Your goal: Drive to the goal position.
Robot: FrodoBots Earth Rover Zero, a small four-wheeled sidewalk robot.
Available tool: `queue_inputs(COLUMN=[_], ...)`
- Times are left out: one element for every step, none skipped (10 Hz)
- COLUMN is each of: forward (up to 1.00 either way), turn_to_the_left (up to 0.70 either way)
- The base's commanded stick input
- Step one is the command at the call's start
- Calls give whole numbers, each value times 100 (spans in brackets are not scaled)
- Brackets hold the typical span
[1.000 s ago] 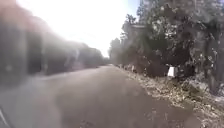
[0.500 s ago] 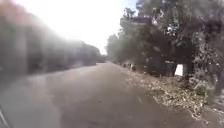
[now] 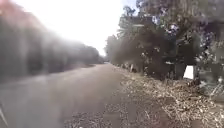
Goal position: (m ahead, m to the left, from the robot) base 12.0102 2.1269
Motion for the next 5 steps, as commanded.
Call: queue_inputs(forward=[100, 100, 100, 100, 100], turn_to_the_left=[0, 0, 0, 0, 0])
